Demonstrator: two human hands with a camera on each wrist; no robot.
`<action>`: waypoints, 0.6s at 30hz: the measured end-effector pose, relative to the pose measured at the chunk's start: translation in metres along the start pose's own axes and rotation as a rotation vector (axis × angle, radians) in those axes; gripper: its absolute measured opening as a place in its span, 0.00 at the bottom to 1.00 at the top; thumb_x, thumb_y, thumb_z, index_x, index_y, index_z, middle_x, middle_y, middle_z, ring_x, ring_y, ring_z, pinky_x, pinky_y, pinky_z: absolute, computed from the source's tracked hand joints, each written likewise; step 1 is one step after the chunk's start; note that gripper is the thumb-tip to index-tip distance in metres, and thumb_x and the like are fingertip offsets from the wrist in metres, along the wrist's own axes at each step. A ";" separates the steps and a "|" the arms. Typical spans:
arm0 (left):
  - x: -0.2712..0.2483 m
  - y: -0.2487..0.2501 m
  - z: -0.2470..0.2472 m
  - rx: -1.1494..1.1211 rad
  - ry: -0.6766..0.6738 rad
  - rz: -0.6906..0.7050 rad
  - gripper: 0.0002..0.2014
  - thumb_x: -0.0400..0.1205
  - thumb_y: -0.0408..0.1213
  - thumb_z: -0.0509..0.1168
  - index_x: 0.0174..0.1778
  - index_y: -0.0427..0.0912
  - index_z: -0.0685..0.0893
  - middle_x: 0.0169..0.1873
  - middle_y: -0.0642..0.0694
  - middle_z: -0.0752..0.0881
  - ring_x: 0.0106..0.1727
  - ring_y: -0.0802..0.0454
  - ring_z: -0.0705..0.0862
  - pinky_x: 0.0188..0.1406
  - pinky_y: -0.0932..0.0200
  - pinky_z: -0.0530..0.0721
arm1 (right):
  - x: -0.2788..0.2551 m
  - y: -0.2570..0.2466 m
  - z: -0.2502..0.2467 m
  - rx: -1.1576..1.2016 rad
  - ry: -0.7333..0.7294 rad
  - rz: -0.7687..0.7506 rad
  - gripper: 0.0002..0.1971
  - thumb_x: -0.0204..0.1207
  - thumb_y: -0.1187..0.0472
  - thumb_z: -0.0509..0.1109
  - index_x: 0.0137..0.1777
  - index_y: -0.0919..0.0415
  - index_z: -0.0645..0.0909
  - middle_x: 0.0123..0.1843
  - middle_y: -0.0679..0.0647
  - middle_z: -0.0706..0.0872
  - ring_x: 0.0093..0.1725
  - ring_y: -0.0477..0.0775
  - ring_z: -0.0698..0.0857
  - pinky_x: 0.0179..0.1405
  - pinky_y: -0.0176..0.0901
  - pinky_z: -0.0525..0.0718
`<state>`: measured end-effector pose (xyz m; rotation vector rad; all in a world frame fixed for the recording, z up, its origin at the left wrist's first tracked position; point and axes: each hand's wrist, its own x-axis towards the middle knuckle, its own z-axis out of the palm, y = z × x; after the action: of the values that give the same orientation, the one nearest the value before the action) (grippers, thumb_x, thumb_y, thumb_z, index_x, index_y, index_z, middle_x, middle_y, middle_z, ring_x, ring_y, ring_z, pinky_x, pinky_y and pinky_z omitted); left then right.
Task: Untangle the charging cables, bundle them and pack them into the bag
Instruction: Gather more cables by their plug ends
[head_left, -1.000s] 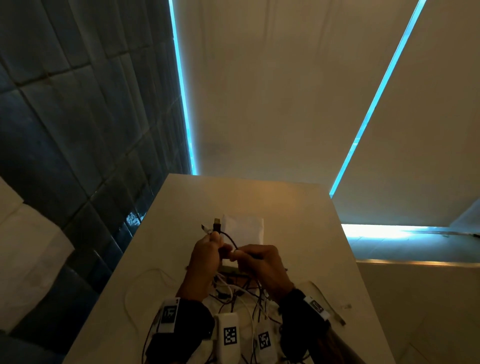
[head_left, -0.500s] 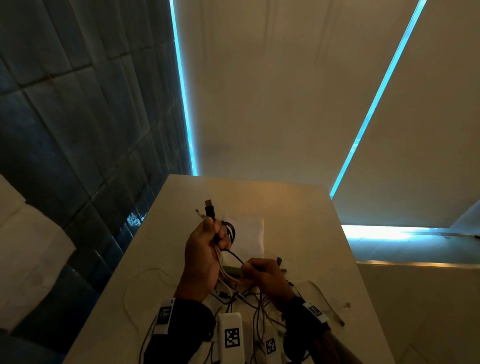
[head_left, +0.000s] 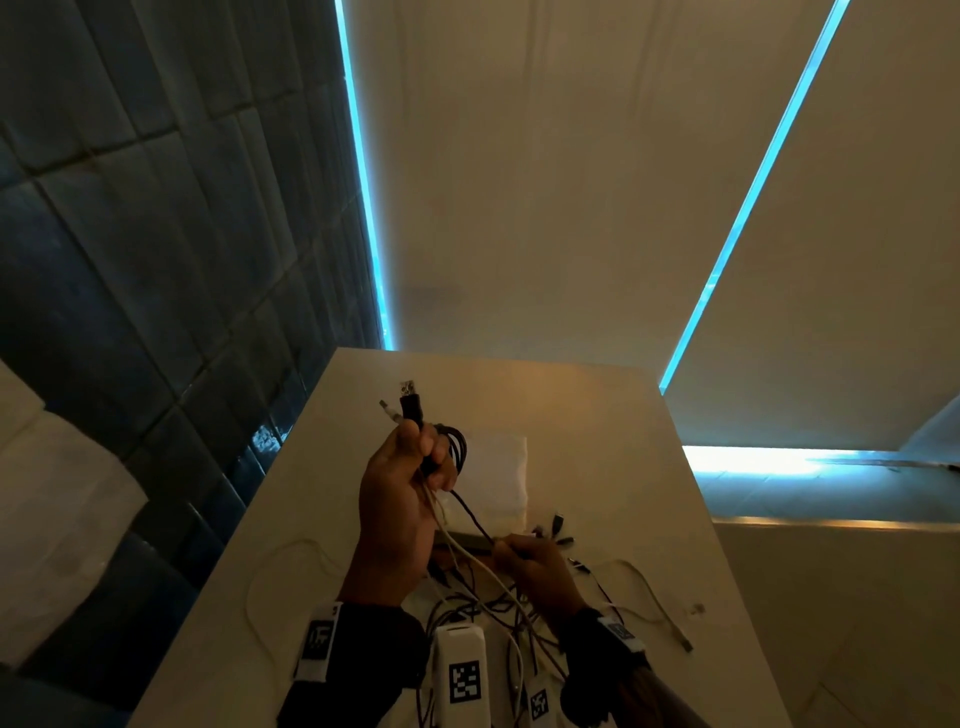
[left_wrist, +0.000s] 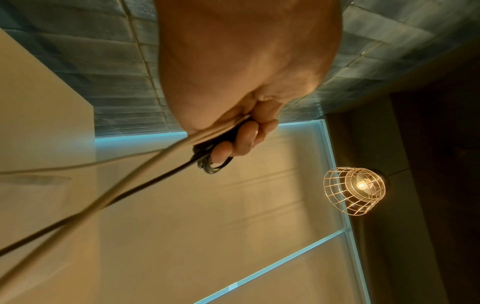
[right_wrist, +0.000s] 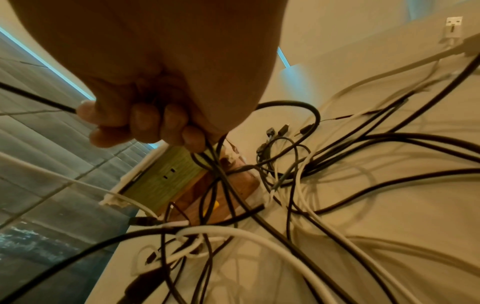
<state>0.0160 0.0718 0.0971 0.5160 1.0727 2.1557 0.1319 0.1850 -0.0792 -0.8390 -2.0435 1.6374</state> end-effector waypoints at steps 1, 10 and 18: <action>0.000 0.001 0.000 0.010 -0.004 0.005 0.14 0.83 0.40 0.53 0.32 0.41 0.70 0.27 0.49 0.72 0.24 0.56 0.65 0.28 0.61 0.66 | 0.000 0.001 0.001 -0.007 0.002 -0.002 0.18 0.81 0.59 0.67 0.27 0.48 0.80 0.25 0.38 0.81 0.30 0.33 0.77 0.35 0.27 0.73; -0.001 0.020 0.009 -0.055 -0.017 0.041 0.16 0.87 0.36 0.48 0.34 0.43 0.73 0.25 0.52 0.77 0.24 0.57 0.70 0.29 0.62 0.68 | -0.004 0.009 0.007 -0.003 0.029 0.030 0.17 0.81 0.57 0.65 0.29 0.53 0.80 0.26 0.37 0.81 0.29 0.34 0.77 0.33 0.28 0.72; 0.007 0.019 -0.002 0.133 0.029 0.028 0.17 0.88 0.36 0.49 0.32 0.41 0.70 0.26 0.50 0.75 0.24 0.57 0.68 0.27 0.64 0.68 | -0.003 -0.003 -0.002 -0.047 0.171 0.063 0.18 0.71 0.42 0.65 0.27 0.51 0.83 0.27 0.46 0.81 0.29 0.41 0.78 0.34 0.41 0.74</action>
<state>0.0025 0.0670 0.1114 0.5656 1.2381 2.1317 0.1347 0.1842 -0.0759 -1.0324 -1.9618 1.4993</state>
